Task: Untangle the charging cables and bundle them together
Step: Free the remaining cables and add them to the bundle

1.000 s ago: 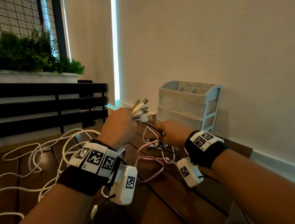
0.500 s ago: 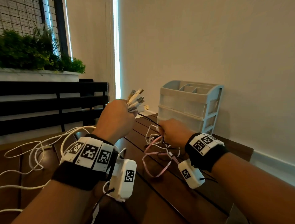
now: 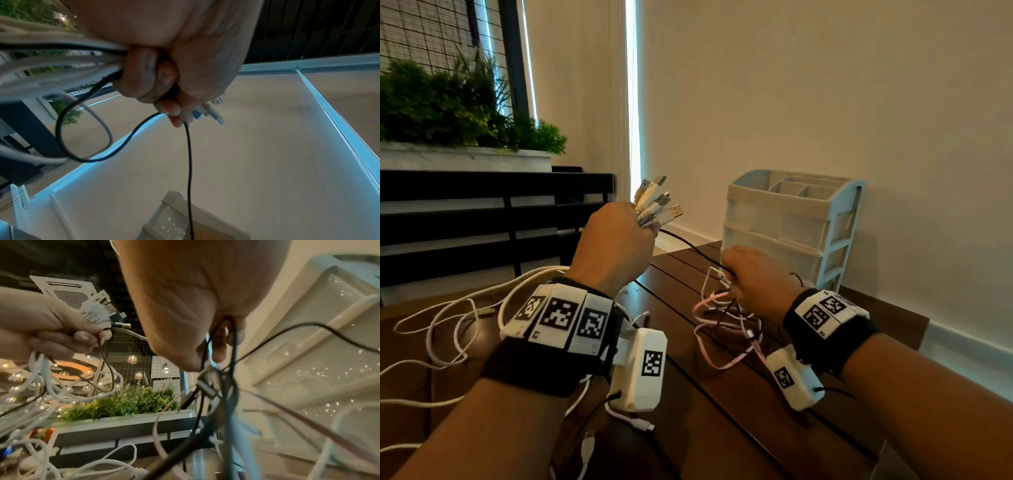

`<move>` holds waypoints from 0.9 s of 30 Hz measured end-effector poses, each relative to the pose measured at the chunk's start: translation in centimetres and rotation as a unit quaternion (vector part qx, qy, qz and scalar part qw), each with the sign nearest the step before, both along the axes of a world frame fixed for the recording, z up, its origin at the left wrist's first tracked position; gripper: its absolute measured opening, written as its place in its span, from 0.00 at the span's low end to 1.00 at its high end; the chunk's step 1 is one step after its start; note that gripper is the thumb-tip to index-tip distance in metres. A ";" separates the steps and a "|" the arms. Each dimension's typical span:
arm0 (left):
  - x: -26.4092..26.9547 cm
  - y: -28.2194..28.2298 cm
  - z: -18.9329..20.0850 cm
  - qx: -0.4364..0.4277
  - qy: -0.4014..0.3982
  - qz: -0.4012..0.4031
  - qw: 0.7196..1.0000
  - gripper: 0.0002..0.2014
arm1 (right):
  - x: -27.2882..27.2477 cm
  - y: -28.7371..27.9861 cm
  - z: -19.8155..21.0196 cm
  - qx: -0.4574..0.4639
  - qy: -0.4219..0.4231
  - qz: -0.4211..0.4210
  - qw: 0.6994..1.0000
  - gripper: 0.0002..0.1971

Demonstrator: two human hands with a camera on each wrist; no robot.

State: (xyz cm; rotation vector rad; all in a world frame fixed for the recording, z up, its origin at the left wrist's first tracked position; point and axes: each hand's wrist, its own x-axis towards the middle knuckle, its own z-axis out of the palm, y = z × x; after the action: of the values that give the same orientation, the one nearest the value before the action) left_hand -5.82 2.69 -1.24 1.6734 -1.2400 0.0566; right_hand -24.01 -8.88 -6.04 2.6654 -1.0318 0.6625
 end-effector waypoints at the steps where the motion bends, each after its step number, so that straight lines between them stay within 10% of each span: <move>1: -0.1 -0.1 0.0 0.000 -0.003 -0.002 1.000 0.11 | 0.1 -0.2 -0.1 0.025 0.012 -0.026 0.999 0.02; 5: -0.5 -0.3 -0.3 0.011 -0.008 -0.006 1.000 0.11 | 0.0 -0.6 0.1 0.148 -0.010 -0.078 0.986 0.04; 11: 0.9 0.1 0.0 0.002 0.014 0.025 1.000 0.12 | -1.0 -0.8 0.2 0.347 -0.269 0.056 0.897 0.10; 21: 1.1 0.3 0.3 -0.006 0.010 0.034 0.999 0.13 | -3.3 -0.6 0.4 0.485 -0.254 0.128 0.827 0.07; 27: 1.2 0.2 0.1 0.003 0.001 0.049 0.999 0.14 | -2.9 -0.7 0.1 0.396 -0.110 0.056 0.910 0.08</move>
State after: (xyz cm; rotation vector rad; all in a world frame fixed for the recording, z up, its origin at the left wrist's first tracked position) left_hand -4.65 2.92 -1.15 1.7383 -1.1568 0.1098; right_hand -26.93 -9.57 -5.97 3.4178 -1.4665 0.6824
